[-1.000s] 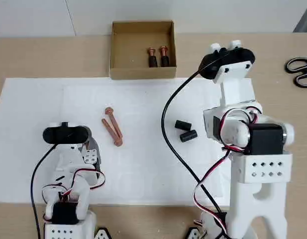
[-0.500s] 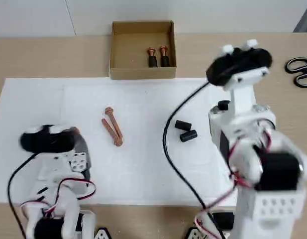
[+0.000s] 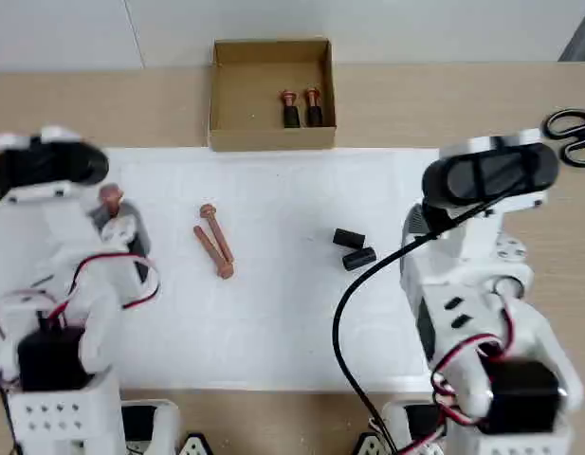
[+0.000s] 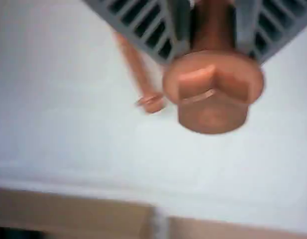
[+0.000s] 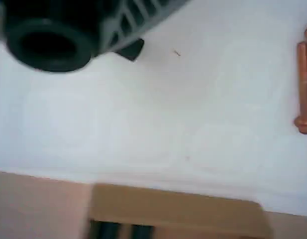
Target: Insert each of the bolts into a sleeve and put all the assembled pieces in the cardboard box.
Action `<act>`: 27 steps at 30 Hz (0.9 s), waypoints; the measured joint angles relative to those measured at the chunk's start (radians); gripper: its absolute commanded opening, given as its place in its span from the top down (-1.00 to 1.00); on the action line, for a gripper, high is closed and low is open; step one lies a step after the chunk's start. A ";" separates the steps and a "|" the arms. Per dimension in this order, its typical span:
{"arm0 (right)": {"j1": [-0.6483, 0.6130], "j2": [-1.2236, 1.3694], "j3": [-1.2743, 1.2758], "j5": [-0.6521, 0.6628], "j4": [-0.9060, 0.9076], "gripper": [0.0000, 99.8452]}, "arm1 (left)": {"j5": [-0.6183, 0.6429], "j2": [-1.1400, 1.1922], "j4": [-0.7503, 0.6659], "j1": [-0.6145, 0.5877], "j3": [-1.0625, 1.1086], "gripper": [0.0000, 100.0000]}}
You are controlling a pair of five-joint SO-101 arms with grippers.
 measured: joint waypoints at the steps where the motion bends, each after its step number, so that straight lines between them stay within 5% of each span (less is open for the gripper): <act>1: -0.025 -0.012 0.060 0.000 -0.054 0.99 | 0.000 0.029 0.000 0.034 -0.034 0.99; 6: -0.196 -0.051 0.347 0.000 -0.336 0.99 | 0.017 0.138 -0.038 0.215 -0.106 0.99; 11: -0.281 -0.115 0.548 0.000 -0.575 0.99 | 0.112 0.224 -0.189 0.259 -0.107 0.99; 27: -0.428 -0.377 1.013 -0.006 -0.815 0.99 | 0.150 0.267 -0.420 0.532 -0.086 0.99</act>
